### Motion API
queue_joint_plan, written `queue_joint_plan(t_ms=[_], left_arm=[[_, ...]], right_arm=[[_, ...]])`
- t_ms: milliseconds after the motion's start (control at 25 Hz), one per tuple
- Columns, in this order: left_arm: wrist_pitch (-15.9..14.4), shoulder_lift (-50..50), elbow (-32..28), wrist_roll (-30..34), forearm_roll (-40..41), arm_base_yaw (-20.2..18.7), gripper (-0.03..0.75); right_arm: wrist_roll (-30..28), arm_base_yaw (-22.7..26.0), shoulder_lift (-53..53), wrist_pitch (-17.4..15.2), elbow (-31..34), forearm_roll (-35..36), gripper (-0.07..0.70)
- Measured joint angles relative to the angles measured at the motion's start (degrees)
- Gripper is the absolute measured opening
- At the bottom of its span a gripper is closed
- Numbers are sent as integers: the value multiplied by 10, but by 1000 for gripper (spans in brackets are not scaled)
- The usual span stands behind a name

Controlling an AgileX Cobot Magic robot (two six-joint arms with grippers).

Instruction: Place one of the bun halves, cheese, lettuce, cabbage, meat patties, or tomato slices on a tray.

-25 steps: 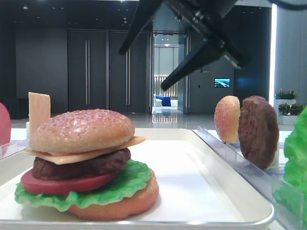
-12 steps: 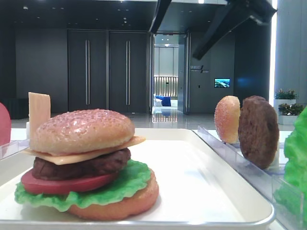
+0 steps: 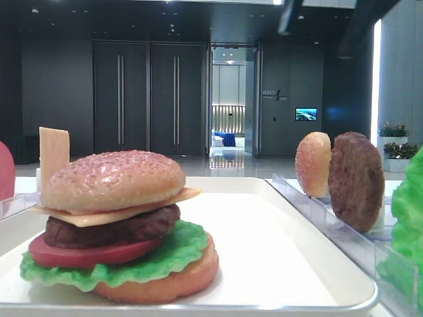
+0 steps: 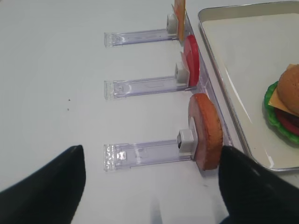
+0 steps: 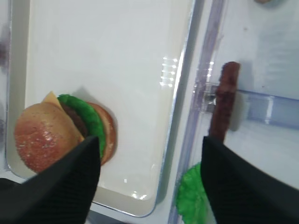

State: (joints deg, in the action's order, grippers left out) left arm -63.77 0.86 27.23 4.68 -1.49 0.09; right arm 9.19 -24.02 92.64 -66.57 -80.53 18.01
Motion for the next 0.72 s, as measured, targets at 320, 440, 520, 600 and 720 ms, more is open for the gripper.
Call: queue_joint_plan(t_ms=[320,440,520,600,720], left_arm=[[0,0,0,0,0,0,692],[0,0,0,0,0,0,692],[0,0,0,0,0,0,692],[0,0,0,0,0,0,692],[0,0,0,0,0,0,692]], right_arm=[[-59,109,0,-31,-1,-6,445],[-89,161,0,-31,-1,-8,445],[-109,191,0,-31,-1,-10,445],[-123,218,0,-31,-1,-12,445],[-155,241,0,-32,-1,-20,445]])
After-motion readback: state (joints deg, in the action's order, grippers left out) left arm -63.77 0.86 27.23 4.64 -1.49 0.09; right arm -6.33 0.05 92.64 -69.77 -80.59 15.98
